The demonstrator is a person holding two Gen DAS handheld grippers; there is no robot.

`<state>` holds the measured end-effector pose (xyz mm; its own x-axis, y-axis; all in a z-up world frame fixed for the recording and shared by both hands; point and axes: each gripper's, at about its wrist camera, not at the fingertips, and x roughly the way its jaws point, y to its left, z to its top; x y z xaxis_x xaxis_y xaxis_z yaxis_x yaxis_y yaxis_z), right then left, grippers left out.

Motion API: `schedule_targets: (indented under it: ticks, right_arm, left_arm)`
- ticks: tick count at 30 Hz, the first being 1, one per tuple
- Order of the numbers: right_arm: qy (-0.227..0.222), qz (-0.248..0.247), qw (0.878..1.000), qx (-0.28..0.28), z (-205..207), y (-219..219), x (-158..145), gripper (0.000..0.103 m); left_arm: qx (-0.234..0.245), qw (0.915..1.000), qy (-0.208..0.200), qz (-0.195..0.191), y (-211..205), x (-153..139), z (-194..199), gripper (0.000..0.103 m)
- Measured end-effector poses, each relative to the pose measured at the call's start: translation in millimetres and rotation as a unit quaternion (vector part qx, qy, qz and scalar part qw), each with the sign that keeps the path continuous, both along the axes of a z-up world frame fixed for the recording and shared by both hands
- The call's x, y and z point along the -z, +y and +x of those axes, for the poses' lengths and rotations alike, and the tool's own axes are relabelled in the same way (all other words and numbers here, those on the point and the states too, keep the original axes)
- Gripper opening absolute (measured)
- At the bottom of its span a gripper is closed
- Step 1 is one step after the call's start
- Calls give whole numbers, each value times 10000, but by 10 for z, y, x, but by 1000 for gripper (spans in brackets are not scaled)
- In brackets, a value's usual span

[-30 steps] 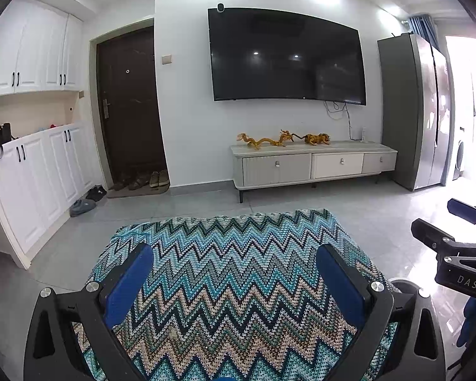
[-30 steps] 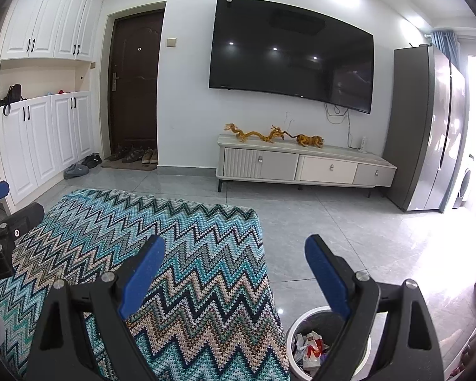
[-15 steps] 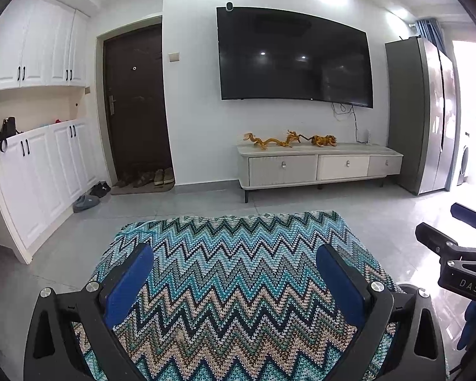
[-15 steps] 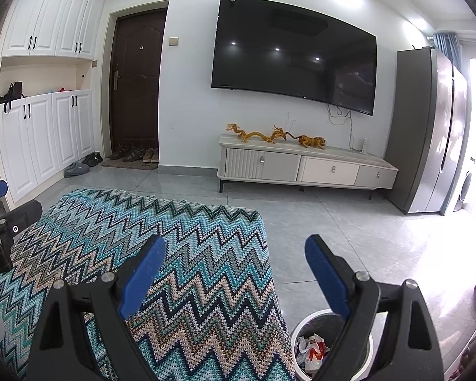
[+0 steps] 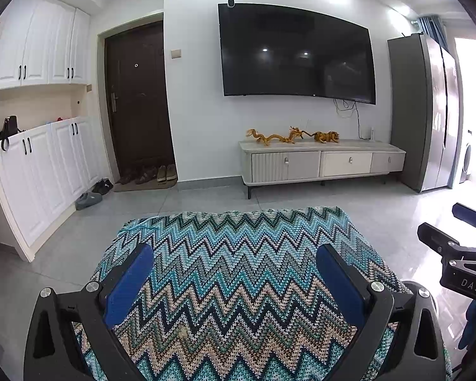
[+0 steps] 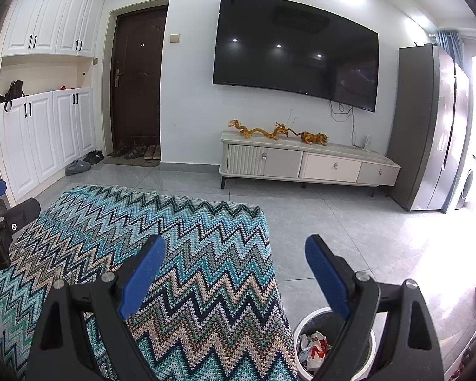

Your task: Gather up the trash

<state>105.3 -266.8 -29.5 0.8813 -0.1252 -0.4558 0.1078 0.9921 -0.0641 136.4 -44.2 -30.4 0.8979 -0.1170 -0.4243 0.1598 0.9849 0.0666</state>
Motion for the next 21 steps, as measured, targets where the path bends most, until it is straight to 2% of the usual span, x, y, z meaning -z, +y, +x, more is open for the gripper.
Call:
schedule_targets:
  ticks: [21]
  right_arm:
    - [43, -50, 10000, -22, 18, 52, 12, 90]
  left_arm:
    - [-164, 9999, 3, -44, 147, 28, -2, 103]
